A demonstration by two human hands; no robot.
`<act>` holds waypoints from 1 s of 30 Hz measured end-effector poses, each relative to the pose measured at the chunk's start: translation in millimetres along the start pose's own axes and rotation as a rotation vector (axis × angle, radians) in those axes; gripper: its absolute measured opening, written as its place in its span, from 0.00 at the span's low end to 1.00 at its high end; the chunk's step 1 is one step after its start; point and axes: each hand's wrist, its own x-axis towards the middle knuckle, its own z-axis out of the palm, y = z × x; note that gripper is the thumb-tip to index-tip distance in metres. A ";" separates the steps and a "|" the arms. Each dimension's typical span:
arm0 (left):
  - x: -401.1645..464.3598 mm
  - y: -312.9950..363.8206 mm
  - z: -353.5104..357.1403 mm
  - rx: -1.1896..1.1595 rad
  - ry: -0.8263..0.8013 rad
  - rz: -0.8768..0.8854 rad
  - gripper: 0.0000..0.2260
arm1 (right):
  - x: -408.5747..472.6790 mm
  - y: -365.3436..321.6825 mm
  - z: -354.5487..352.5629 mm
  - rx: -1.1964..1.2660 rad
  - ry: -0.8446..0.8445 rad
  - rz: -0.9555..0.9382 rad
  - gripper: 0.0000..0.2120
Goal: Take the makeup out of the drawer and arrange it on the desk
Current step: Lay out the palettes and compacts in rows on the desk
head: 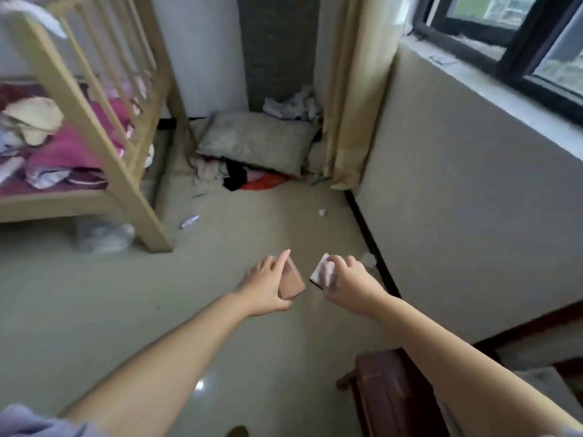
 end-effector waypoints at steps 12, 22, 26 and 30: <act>-298.1 -246.6 -35.8 0.067 0.219 -0.712 0.44 | 24.1 -334.9 114.2 -0.371 -0.044 -0.931 0.30; -546.6 -397.0 -41.4 -0.056 0.285 -0.994 0.42 | -39.5 -613.6 235.5 -0.405 -0.097 -1.196 0.27; -618.0 -443.8 -42.5 -0.092 0.335 -1.069 0.41 | -58.7 -705.5 270.6 -0.464 -0.160 -1.300 0.26; -673.4 -488.0 -39.2 -0.118 0.352 -1.153 0.40 | -69.7 -787.8 306.8 -0.513 -0.206 -1.417 0.27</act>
